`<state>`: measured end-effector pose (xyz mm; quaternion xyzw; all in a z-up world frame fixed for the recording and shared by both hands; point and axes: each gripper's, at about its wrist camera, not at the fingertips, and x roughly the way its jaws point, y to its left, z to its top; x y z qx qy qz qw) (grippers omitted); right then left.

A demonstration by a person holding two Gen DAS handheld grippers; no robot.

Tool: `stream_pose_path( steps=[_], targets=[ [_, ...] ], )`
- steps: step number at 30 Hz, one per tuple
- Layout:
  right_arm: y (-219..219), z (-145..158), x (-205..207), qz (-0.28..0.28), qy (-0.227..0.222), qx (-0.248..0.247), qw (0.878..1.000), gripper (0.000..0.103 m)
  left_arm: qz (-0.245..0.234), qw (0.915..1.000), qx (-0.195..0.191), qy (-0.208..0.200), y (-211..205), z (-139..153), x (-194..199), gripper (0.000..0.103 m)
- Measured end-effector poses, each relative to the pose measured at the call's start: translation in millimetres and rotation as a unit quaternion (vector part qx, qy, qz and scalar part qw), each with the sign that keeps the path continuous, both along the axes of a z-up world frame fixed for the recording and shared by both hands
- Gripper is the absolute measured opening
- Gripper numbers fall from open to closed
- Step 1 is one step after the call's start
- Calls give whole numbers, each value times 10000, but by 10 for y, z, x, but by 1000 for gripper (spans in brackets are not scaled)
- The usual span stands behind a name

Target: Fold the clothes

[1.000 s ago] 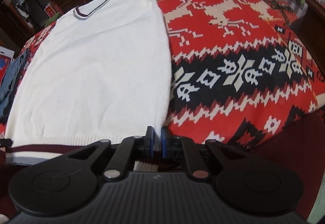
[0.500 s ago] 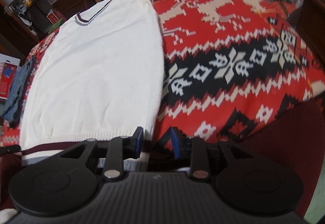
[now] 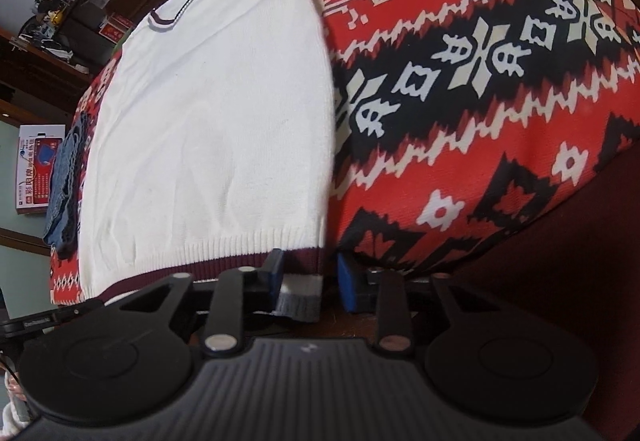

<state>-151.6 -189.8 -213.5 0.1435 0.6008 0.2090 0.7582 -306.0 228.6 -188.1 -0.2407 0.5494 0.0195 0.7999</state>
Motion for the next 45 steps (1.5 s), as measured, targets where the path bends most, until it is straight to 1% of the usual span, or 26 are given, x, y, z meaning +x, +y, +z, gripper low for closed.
stream_pose_path(
  steps=[1, 2, 3, 7, 8, 11, 14, 16, 21, 26, 27, 28, 29, 30, 31, 32, 33, 35, 36, 37, 38, 39, 40, 42, 44, 45],
  targets=[
    [25, 22, 6, -50, 6, -116, 9999, 15, 8, 10000, 50, 35, -18, 6, 11, 11],
    [50, 47, 12, -109, 10, -244, 9996, 9, 15, 9999, 153, 64, -46, 32, 18, 9],
    [75, 72, 18, -167, 14, -373, 9992, 8, 23, 9996, 256, 93, -73, 58, 25, 7],
    [152, 284, 45, -386, -52, -925, 9949, 7, 24, 9960, 875, 196, -159, 278, 32, 7],
    [164, 343, 53, -413, -82, -1039, 9937, 6, 32, 9951, 973, 200, -160, 336, 31, 7],
    [197, 421, 81, -420, -171, -1408, 9890, 6, 86, 9936, 1102, 234, -109, 441, 1, 7],
    [185, 285, 114, -457, 80, -1572, 9865, 6, 89, 9917, 1172, 518, -56, 310, -27, 7],
    [168, 166, 54, -482, 216, -1621, 9854, 6, 109, 9898, 1207, 752, -48, 169, -16, 7],
    [157, 105, 19, -488, 142, -1632, 9853, 6, 143, 9881, 1228, 920, -10, 1, 26, 7],
    [152, 32, 0, -531, 95, -1661, 9846, 6, 323, 9865, 1219, 1047, 83, -132, 89, 5],
    [152, 14, -9, -544, 81, -1684, 9842, 6, 367, 9831, 1397, 1127, 86, -157, 102, 0],
    [139, 4, -15, -578, 85, -1649, 9846, 6, 432, 9773, 1654, 1253, 105, -197, 104, 0],
    [123, -3, -20, -616, 92, -1603, 9851, 6, 498, 9731, 1789, 1365, 154, -246, 91, 0],
    [106, -11, -26, -654, 99, -1557, 9856, 6, 603, 9724, 1755, 1413, 223, -271, 62, 0],
    [90, -19, -31, -692, 106, -1511, 9860, 6, 754, 9758, 1515, 1384, 317, -270, 12, 0],
    [86, -14, -39, -665, 93, -1501, 9864, 6, 867, 9777, 1389, 1318, 386, -248, -36, 0],
    [89, -7, -55, -615, 62, -1507, 9866, 7, 906, 9784, 1406, 1219, 417, -201, -74, 0],
    [96, 12, -89, -522, -6, -1555, 9865, 10, 873, 9816, 1319, 1071, 450, -119, -115, 0],
    [90, 23, -104, -501, -30, -1580, 9862, 15, 849, 9831, 1276, 998, 455, -79, -125, 0],
    [72, 28, -112, -482, -34, -1577, 9863, 18, 803, 9849, 1225, 917, 449, -42, -131, 0],
    [52, 32, -119, -462, -34, -1568, 9865, 23, 749, 9870, 1148, 834, 440, -8, -137, 0],
    [37, 49, -134, -438, -42, -1562, 9867, 24, 694, 9891, 1067, 746, 428, 24, -144, 0],
    [24, 70, -151, -414, -51, -1555, 9869, 25, 639, 9910, 982, 650, 411, 55, -154, 1],
    [-4, 111, -185, -366, -69, -1543, 9873, 33, 537, 9940, 839, 459, 371, 118, -174, 5],
    [-24, 191, -243, -246, -195, -1617, 9863, 38, 463, 9953, 802, 276, 299, 194, -190, 7],
    [-31, 243, -273, -181, -269, -1647, 9858, 40, 428, 9956, 805, 200, 247, 240, -181, 10]
  ],
)
